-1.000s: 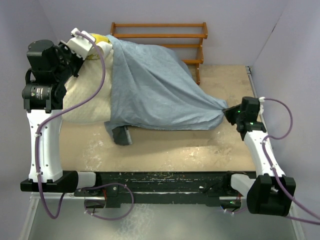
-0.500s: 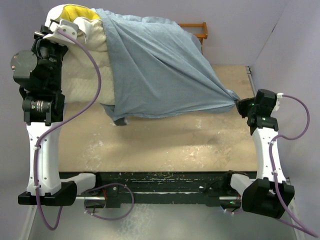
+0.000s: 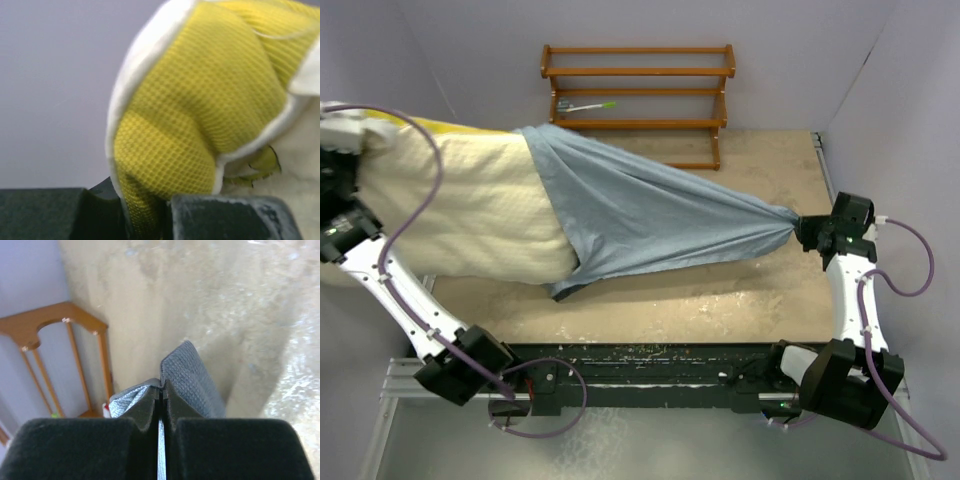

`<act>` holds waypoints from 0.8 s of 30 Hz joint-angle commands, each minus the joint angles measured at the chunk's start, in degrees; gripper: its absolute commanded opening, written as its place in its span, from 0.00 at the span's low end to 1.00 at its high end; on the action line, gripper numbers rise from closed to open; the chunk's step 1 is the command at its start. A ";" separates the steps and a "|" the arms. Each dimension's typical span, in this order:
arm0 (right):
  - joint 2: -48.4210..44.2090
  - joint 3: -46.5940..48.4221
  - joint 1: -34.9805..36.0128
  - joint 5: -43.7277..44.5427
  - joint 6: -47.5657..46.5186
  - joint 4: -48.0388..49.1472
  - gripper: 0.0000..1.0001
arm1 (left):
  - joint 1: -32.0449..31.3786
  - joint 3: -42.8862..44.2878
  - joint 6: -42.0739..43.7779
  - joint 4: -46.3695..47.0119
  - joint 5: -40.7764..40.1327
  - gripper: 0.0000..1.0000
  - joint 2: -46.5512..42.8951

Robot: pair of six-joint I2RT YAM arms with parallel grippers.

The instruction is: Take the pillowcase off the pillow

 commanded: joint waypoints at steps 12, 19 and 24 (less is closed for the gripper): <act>-0.08 1.33 -3.80 16.72 5.09 -3.57 0.00 | 11.51 19.23 -36.91 16.60 -5.31 0.00 -1.57; 1.16 0.72 -5.55 10.25 14.73 -1.62 0.00 | 11.51 14.69 -46.08 22.46 -7.46 0.00 -4.99; -0.04 -1.41 -5.65 13.61 16.04 -0.83 0.00 | 11.45 15.13 -59.48 25.38 26.12 0.00 -5.37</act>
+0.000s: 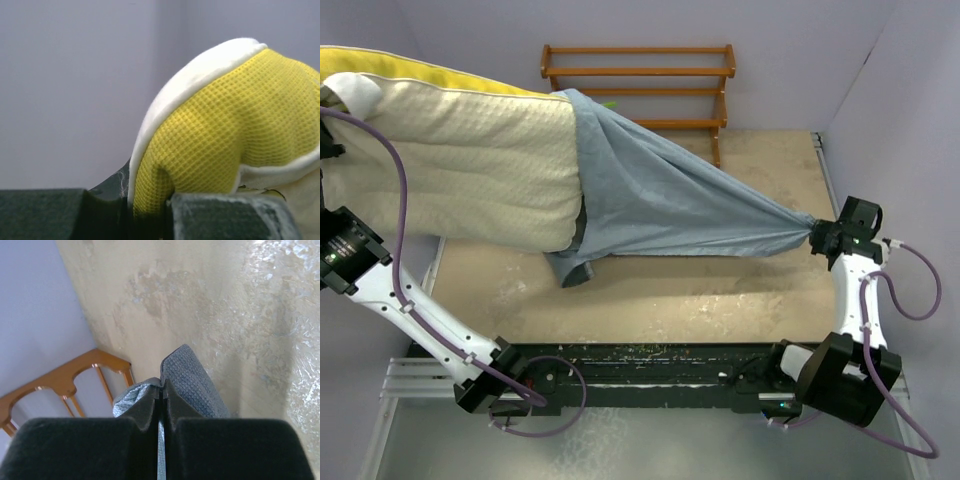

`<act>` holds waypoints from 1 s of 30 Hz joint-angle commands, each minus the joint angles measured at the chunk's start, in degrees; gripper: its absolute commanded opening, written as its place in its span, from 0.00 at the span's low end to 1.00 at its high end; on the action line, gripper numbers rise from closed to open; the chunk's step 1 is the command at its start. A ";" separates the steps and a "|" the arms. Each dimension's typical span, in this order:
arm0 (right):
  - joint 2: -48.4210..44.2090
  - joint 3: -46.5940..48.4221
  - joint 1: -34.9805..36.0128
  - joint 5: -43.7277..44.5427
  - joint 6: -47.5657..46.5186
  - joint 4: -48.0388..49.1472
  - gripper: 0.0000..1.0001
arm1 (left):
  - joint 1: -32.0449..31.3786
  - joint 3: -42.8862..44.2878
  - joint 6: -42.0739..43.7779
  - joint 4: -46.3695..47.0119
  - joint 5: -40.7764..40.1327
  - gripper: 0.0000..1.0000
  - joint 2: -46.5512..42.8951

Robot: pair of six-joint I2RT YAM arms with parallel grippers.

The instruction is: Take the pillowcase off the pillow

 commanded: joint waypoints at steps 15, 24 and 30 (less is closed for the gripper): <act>4.61 9.23 -3.34 12.74 4.47 -1.29 0.00 | 0.86 10.91 -1.19 5.72 -19.37 0.00 6.40; 6.34 12.71 -3.91 15.26 -1.42 3.13 0.00 | 0.78 5.94 -11.66 13.00 11.96 0.00 3.71; 5.66 10.18 0.62 9.43 -14.33 20.03 0.00 | -8.03 9.17 -26.87 16.39 29.11 0.00 5.19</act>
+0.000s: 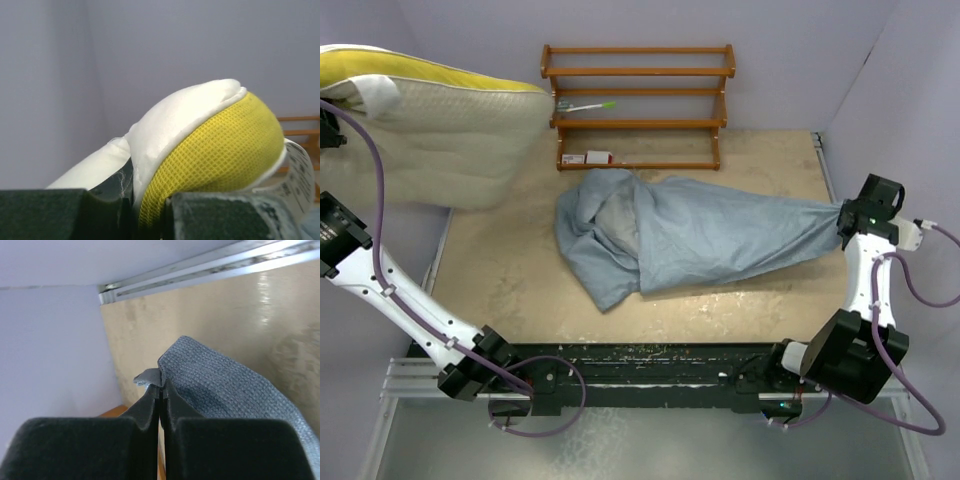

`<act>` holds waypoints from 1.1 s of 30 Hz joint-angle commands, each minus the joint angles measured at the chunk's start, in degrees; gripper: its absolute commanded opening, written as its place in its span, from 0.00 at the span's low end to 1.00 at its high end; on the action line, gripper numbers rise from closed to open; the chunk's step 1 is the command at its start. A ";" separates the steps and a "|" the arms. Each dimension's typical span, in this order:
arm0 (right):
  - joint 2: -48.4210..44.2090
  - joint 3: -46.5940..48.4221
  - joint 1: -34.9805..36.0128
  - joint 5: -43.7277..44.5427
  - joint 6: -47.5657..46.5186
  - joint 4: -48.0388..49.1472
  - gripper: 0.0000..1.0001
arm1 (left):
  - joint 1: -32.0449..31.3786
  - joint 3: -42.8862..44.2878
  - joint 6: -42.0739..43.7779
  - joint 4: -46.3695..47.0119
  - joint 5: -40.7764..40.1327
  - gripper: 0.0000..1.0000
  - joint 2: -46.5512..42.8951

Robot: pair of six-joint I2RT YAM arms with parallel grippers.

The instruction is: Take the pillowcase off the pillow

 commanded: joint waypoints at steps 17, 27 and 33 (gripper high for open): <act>3.48 5.93 41.96 -3.99 -27.82 17.79 0.06 | -58.14 5.55 2.88 -29.18 -6.08 0.00 6.31; -2.98 6.09 38.90 -2.19 -36.19 10.88 0.63 | -58.00 -25.85 18.24 -26.41 -26.77 0.03 4.29; -3.77 7.14 38.41 -1.58 -40.28 7.88 0.82 | -55.52 -29.71 28.33 -25.31 -32.71 0.99 6.30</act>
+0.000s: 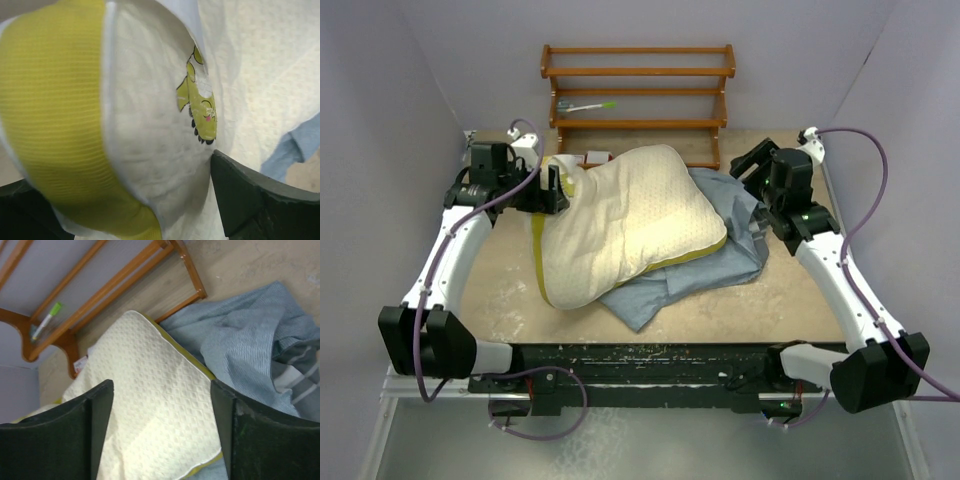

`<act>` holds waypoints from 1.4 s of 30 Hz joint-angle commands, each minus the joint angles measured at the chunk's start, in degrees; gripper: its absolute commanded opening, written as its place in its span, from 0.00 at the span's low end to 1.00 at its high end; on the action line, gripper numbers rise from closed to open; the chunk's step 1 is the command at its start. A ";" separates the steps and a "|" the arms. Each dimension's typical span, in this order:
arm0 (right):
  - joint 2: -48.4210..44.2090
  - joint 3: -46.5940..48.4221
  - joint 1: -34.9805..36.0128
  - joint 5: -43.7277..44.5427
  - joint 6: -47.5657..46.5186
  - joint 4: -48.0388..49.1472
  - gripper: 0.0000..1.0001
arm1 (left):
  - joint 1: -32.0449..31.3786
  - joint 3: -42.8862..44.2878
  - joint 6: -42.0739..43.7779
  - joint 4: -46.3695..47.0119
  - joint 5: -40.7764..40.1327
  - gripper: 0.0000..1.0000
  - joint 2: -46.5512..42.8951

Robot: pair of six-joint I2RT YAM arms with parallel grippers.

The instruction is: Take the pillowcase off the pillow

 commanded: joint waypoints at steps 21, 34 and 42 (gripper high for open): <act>-21.51 -19.45 -0.60 31.78 -20.37 -9.90 1.00 | 12.08 -35.15 4.25 28.84 1.73 0.99 -23.39; -50.42 -39.46 -0.62 37.10 -23.44 2.41 1.00 | 12.08 -55.51 8.46 44.49 3.94 0.99 -43.25; -59.39 -46.68 -0.62 31.52 -33.85 12.07 1.00 | 12.15 -62.21 7.11 47.04 -1.97 0.99 -44.43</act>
